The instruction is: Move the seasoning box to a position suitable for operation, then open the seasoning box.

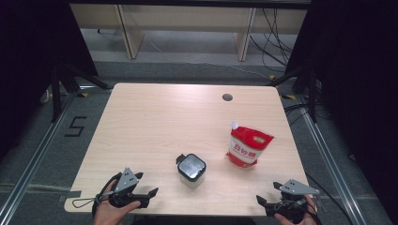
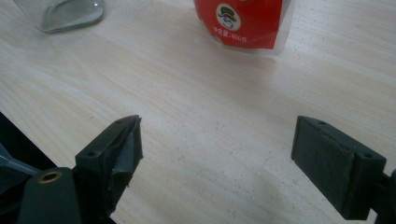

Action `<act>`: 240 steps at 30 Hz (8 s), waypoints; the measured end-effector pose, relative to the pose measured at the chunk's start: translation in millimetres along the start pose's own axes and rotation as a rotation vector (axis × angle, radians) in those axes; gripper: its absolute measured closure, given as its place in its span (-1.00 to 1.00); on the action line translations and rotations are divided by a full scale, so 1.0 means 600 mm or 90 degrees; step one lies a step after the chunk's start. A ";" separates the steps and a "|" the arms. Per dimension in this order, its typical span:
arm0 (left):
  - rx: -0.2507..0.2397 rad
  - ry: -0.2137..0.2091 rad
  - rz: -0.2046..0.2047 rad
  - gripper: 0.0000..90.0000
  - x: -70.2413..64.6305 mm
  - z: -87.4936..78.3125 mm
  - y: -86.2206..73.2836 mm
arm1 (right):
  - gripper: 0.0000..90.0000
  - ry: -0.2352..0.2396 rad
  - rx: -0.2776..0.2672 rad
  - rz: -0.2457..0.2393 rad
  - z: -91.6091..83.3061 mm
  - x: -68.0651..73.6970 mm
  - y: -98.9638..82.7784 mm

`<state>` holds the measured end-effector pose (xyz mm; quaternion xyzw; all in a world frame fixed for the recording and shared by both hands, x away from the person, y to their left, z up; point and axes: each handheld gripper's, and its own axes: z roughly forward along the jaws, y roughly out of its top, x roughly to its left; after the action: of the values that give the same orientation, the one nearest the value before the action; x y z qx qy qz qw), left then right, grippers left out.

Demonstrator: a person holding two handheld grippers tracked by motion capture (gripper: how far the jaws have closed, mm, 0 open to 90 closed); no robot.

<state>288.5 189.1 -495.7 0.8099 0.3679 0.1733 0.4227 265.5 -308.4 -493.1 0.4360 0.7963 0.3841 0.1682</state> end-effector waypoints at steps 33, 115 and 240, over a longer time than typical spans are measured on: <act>-0.075 -0.050 0.041 -0.02 0.024 0.061 0.074 | -0.60 -0.004 -0.007 -0.001 0.000 -0.003 0.000; 0.013 -0.152 0.201 0.65 -0.007 0.094 0.077 | -0.57 0.008 -0.005 0.000 0.003 -0.004 0.000; -0.102 -0.152 0.064 0.98 -0.041 0.040 0.102 | 0.76 0.172 -0.107 -0.203 0.089 0.155 0.125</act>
<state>313.9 134.8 -459.4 0.8058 0.2590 0.1258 0.5174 288.0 -182.7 -464.6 0.2338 0.8356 0.4726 0.1540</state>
